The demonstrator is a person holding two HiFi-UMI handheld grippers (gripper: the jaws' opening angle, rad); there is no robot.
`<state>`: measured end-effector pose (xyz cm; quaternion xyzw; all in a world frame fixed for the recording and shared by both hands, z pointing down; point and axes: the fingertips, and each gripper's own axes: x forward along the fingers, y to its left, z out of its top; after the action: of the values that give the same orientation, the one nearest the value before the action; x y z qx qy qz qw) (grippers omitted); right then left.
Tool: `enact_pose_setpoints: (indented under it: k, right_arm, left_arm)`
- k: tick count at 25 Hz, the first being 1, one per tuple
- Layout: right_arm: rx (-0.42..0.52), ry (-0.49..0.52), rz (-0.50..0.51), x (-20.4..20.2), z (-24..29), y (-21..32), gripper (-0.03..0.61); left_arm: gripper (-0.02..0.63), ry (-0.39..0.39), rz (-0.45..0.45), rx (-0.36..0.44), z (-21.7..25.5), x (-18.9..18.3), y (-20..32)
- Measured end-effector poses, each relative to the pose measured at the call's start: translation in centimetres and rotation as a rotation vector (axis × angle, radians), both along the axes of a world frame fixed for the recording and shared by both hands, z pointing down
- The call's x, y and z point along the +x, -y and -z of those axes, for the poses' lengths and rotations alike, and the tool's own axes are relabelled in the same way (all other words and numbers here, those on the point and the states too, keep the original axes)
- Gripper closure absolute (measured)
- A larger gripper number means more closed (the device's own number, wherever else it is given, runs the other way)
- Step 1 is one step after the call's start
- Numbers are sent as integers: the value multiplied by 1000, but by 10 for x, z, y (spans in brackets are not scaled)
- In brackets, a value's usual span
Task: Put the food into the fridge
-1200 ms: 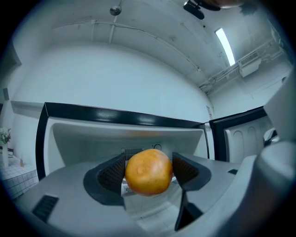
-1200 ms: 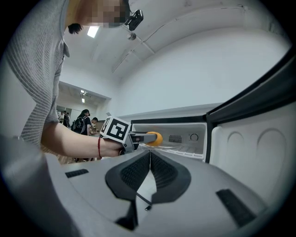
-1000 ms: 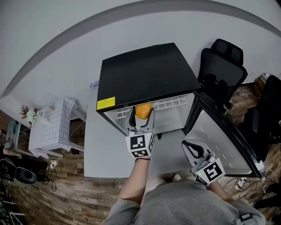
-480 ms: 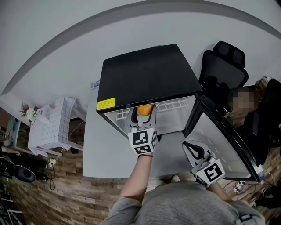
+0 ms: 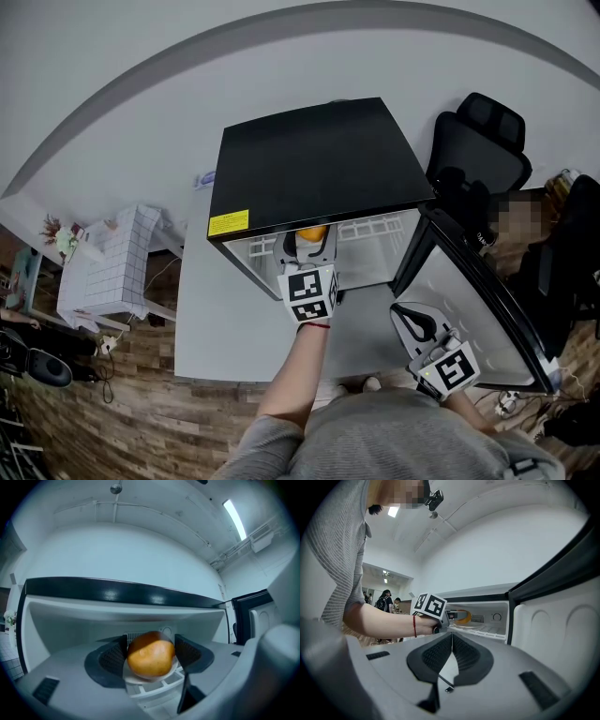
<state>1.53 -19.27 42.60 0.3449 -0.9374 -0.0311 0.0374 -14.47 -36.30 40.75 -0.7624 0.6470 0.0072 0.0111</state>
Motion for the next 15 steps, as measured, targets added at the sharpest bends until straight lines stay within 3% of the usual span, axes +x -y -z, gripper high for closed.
enact_pose_setpoints:
  k: [11,15]
  right_arm:
    - [-10,-6,0,-2,-3,4,566]
    - [-8,-7,4,-5,-5,6,566]
  left_arm:
    - [285,15,8,-25,-11,-2,15]
    - [285,57,-2,-1,-9,1,13]
